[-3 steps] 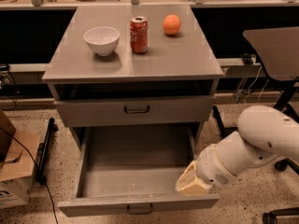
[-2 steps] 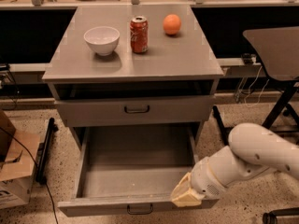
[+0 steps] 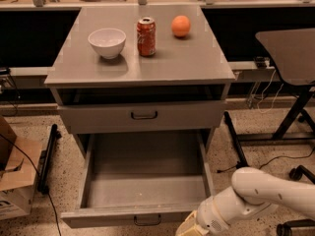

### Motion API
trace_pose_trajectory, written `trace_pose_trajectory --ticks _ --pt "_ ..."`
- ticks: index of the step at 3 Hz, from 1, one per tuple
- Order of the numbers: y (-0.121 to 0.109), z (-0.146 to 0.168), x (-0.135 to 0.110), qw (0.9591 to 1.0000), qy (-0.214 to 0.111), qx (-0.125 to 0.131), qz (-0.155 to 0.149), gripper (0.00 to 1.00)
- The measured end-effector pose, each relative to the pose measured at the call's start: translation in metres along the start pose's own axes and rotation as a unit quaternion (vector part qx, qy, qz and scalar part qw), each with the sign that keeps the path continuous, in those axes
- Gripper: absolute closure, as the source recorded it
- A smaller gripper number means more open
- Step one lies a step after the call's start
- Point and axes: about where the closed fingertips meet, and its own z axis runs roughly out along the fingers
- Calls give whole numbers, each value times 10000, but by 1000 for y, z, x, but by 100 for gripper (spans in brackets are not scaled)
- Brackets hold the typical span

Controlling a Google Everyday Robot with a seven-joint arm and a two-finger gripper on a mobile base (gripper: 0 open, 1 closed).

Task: Close middle drawer

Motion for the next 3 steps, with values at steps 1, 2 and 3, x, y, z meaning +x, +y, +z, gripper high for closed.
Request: trace_pose_trajectory --ticks 1,2,3 --pt "-18 35 27 9993 -129 -271 203 100" --pt "-49 72 45 9980 -265 -453 361 100" --pt "-73 104 55 9957 -402 -689 460 100"
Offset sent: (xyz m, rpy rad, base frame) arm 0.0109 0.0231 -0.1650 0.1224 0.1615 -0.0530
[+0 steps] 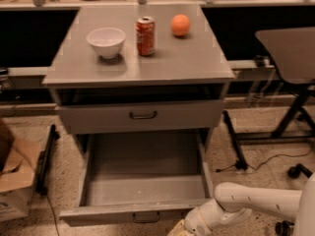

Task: Close middle drawer

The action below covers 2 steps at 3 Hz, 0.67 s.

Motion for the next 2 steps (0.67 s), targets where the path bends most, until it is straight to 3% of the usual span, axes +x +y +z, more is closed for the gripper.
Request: trace_pose_trajectory --ticks 1,2 --pt "-15 13 13 9997 146 -203 7 100" --pt "-74 10 -1 9996 156 -147 -159 100"
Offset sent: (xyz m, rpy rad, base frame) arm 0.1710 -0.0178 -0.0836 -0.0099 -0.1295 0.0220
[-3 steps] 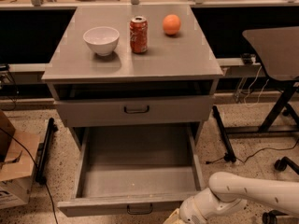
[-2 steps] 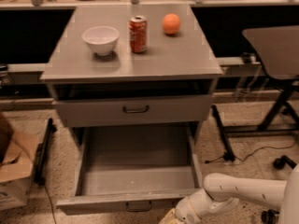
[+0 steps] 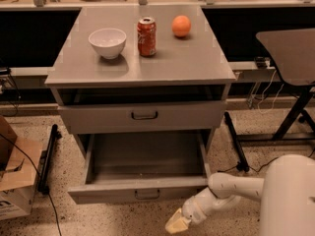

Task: Close middle drawer

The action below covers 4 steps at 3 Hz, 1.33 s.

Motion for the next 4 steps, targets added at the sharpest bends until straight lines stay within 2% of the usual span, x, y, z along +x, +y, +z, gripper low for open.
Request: trace_pose_trajectory --ticks 1,2,3,4 --pt "-57 -29 -38 9987 -34 311 -411 100" --pt "-96 -78 -94 9930 -3 849 -825 100" --pt "-96 -79 -95 9925 -28 887 -846 97" --pt "-96 -83 -109 9834 -350 1389 -1118 75"
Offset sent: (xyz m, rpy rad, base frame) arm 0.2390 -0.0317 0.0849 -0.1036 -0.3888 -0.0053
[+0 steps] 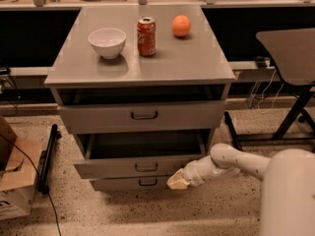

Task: Close middle drawer

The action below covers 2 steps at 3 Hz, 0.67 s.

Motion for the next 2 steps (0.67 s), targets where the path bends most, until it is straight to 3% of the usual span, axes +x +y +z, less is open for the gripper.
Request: trace_pose_trajectory --ticks 1,2 --pt "13 -11 -32 9950 -312 676 -664 51" --pt "9 -20 -63 9829 -264 1371 -1199 28"
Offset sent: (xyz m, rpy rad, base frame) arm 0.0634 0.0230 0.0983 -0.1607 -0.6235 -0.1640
